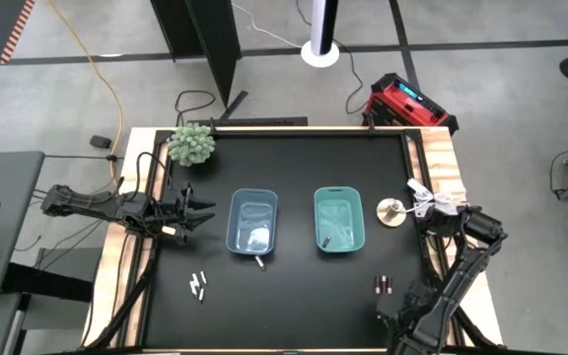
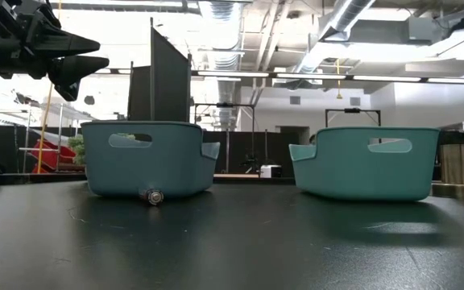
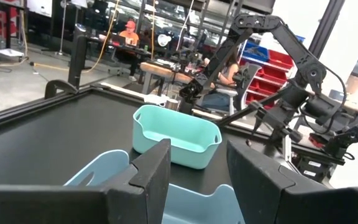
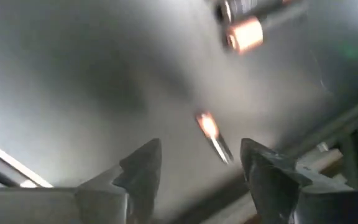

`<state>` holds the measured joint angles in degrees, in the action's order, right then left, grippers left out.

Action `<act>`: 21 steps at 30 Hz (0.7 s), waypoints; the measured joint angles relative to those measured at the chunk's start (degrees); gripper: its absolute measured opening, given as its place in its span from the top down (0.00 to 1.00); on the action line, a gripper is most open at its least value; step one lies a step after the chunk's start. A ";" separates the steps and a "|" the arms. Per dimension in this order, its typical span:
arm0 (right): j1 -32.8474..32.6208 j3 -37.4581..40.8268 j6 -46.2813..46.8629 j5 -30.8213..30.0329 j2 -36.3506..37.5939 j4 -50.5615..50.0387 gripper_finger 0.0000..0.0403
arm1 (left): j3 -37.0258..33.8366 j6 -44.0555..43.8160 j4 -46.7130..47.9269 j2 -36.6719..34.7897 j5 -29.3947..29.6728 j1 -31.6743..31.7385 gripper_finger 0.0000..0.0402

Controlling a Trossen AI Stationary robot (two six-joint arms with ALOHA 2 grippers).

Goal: Sort batteries
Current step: Put the small black battery into the green bin

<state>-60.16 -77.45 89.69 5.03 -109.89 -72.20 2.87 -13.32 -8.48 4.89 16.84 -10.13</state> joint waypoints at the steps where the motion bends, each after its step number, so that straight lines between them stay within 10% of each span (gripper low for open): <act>1: 0.02 -0.02 -1.25 1.43 0.00 -0.99 0.41 | 0.00 0.00 -0.02 0.00 0.00 0.00 0.62; 14: 2.70 -0.04 -17.82 8.62 0.81 -5.21 0.43 | 0.00 -0.02 -0.49 0.00 0.00 0.00 0.62; 21: 9.01 -0.04 -17.38 -6.71 10.38 -5.24 0.43 | 0.00 -0.66 -0.48 0.00 0.00 0.00 0.62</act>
<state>-51.15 -77.49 72.32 -1.68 -99.50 -77.44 2.87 -13.98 -8.95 4.89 16.84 -10.13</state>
